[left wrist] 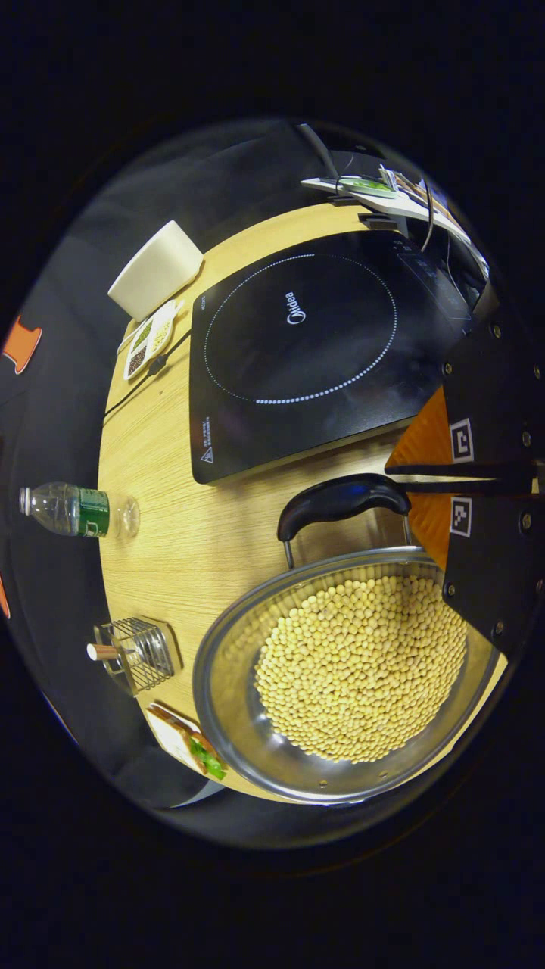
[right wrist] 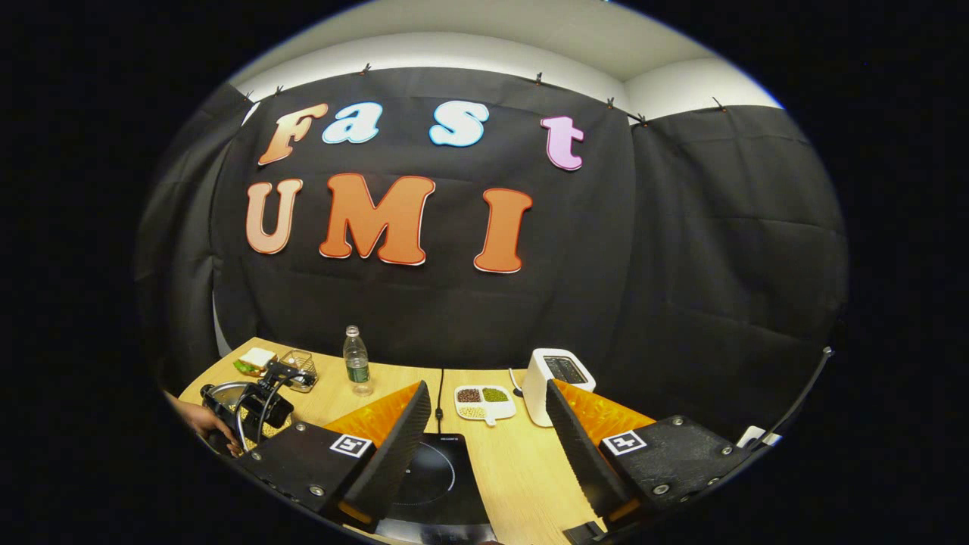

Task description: First push the handle of the pot to place it horizontally, then grasp the pot with both hands and set it on the induction cooktop.

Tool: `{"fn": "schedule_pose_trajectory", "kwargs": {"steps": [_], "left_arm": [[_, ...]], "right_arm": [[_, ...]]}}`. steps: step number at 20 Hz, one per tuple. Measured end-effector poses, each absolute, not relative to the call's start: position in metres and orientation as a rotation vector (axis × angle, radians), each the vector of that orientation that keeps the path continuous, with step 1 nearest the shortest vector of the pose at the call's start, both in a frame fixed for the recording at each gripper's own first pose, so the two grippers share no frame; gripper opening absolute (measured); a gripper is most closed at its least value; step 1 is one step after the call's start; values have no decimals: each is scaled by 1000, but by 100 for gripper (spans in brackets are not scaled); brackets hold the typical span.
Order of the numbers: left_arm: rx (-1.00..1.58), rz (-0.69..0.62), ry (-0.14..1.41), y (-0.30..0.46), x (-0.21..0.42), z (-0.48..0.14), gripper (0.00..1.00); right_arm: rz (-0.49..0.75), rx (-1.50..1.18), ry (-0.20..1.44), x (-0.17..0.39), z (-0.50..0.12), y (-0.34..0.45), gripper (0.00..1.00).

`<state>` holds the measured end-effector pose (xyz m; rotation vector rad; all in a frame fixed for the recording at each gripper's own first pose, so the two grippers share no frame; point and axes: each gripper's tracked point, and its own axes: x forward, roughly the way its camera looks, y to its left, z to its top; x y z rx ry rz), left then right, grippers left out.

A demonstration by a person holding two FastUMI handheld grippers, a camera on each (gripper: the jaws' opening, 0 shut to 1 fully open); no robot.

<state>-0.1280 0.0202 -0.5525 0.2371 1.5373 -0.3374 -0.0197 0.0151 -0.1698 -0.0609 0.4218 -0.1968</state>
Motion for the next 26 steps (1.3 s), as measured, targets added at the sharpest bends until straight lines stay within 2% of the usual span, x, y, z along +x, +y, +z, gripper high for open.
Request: {"fn": "schedule_pose_trajectory", "kwargs": {"steps": [5,11,21,23,26], "left_arm": [[199,-341,1530,16,-126,-555,2],[99,-307,1463,31,-116,-514,2],[164,-115,1285,161,-68,-436,1],[169,-82,1273,188,-66,-427,4],[162,-35,1245,226,-62,-413,48]], "right_arm": [[-135,-68,449,-12,-184,41,95],[-33,-8,512,7,-208,88,95],[126,99,667,34,-263,187,95],[144,99,698,37,-272,202,95],[173,108,740,39,-283,230,95]]}}
